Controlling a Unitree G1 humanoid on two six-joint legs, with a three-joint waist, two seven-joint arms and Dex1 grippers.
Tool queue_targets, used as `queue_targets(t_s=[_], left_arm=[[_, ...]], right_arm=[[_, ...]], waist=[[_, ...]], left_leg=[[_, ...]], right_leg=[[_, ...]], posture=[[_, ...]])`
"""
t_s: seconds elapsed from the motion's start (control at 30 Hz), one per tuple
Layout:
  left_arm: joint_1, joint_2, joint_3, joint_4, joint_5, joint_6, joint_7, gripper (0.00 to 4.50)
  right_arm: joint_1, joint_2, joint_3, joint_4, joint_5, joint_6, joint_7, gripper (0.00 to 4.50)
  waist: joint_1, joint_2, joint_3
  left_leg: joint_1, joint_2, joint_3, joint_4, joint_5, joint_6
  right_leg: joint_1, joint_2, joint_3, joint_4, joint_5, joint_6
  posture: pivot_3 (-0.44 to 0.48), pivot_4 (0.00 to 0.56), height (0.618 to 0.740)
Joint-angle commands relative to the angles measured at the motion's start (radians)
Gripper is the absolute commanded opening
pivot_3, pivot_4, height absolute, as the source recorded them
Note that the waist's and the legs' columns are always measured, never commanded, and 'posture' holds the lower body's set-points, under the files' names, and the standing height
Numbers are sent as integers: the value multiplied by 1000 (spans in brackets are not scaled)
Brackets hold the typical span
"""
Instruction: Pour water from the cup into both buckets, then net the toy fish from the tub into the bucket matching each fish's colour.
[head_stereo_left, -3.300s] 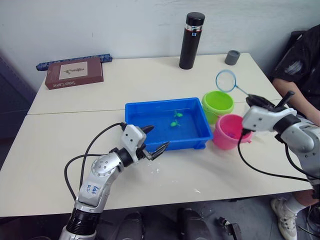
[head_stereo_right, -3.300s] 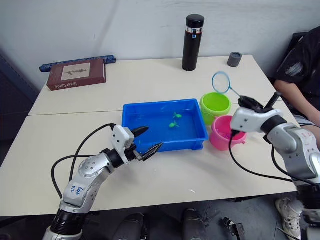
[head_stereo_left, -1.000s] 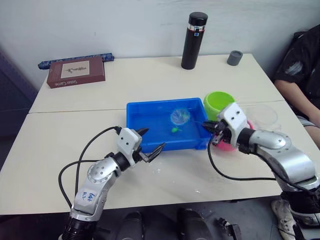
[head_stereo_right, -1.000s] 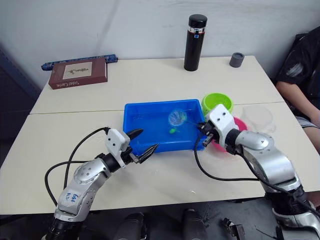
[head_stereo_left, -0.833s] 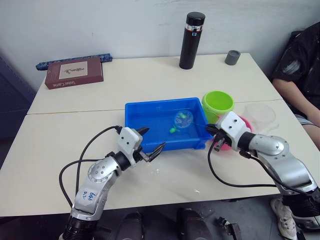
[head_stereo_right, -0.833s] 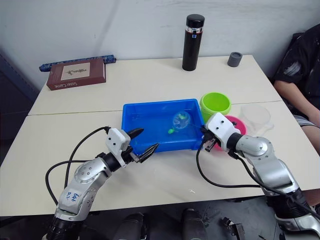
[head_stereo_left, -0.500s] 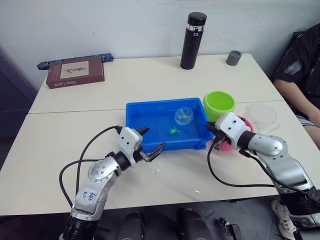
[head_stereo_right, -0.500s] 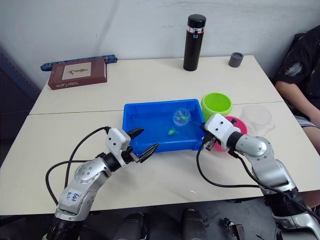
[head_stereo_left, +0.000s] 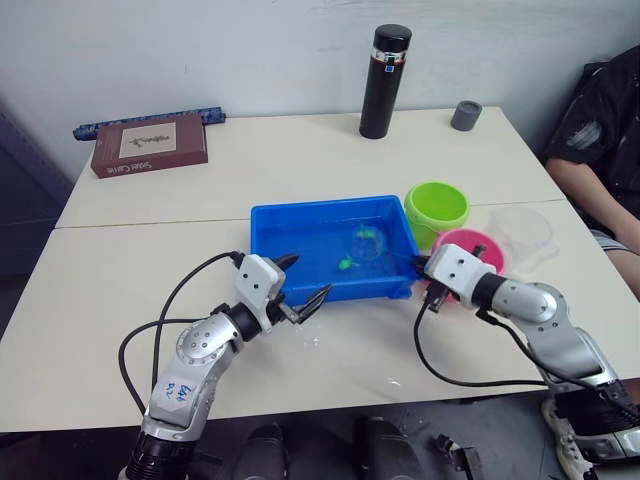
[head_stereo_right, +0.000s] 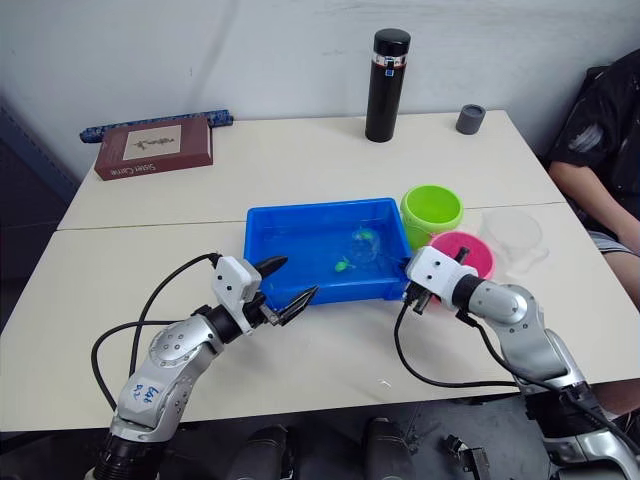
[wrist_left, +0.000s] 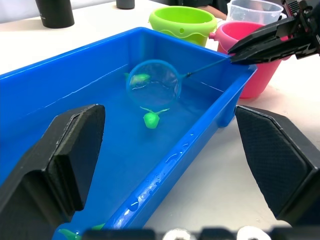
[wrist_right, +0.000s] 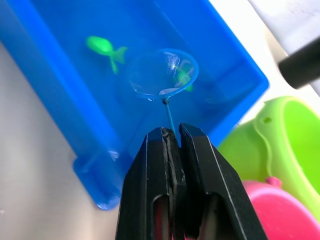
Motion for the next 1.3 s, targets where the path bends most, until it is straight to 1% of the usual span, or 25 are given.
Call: queue_targets(t_s=[0.03,0.2,0.5,0.7,0.83,0.93,1.07,1.3], left_arm=[[-7,-2,1,-30,0,-17,0,4445],[-1,-2,3,-36,0,-15,4,4445],[13,-5,5,-49,3,-15,18,4445],[26,-7,-1,-61,5,-15,30,4445],[33,-8,0,-66,7,-16,34,4445],[36,-7,1,-70,7,-15,36,4445],[40,-6,1,-73,7,-17,37,4445],[28,-4,-2,-67,4,-17,29,4445]], right_arm=[[12,0,-1,-43,9,-17,37,0],[7,4,4,-52,13,-17,75,0],[-24,13,33,-10,6,-45,135,0],[-52,41,57,2,14,-35,176,0],[-77,73,47,-27,87,93,209,0],[-101,96,12,-62,176,258,216,0],[-125,106,-35,-118,266,419,210,0],[-154,92,-90,-167,319,542,175,0]], waist=[[0,0,0],[0,0,0],[-1,0,0],[-1,0,0],[-2,0,0],[-1,0,0],[-1,0,0],[-1,0,0]], left_leg=[[0,0,0,0,0,0],[0,0,0,0,0,0],[1,0,0,0,0,0],[1,0,0,0,0,0],[2,0,0,1,0,0],[2,0,0,1,0,0],[1,1,0,1,0,0],[1,0,-3,0,0,0]], right_leg=[[0,0,0,0,0,0],[0,0,0,0,0,0],[0,0,0,0,0,0],[1,0,0,1,0,0],[1,0,0,1,0,0],[1,0,0,2,0,0],[1,0,0,2,0,0],[1,-1,0,2,0,0]], posture=[[0,150,740],[0,150,740],[0,150,740],[0,150,740],[0,150,740],[0,150,740],[0,150,740],[0,150,740]])
